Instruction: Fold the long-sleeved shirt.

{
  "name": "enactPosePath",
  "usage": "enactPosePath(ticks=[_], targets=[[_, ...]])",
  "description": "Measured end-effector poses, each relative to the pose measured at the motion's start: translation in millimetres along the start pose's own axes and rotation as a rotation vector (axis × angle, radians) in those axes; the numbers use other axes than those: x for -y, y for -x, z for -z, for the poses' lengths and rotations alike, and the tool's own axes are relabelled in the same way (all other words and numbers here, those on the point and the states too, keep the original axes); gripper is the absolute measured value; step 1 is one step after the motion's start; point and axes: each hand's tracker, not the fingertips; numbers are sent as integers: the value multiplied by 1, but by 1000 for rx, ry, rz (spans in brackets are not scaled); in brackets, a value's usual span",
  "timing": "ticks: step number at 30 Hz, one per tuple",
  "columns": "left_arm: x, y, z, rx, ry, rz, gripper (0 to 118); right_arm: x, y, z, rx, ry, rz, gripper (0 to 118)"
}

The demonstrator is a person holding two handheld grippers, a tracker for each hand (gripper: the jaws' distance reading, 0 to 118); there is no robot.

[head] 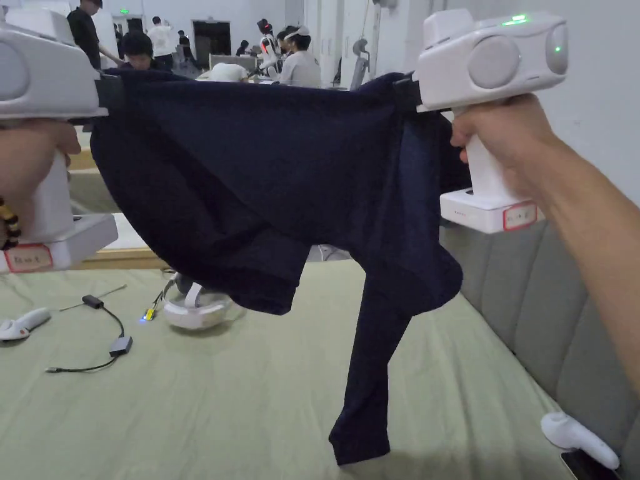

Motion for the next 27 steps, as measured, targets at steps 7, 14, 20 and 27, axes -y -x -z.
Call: enactPosePath(ticks=[7, 14, 20, 27], targets=[[3, -11, 30, -35, 38, 36, 7, 1, -7, 38, 27, 61, 16, 11], [121, -3, 75, -49, 219, 32, 7, 140, 11, 83, -15, 271, 89, 11], [246, -4, 88, -47, 384, 31, 7, 277, 36, 119, -33, 473, 139, 11], [299, 6, 36, -21, 408, 2, 7, 321, 53, 51, -35, 433, 124, 11]])
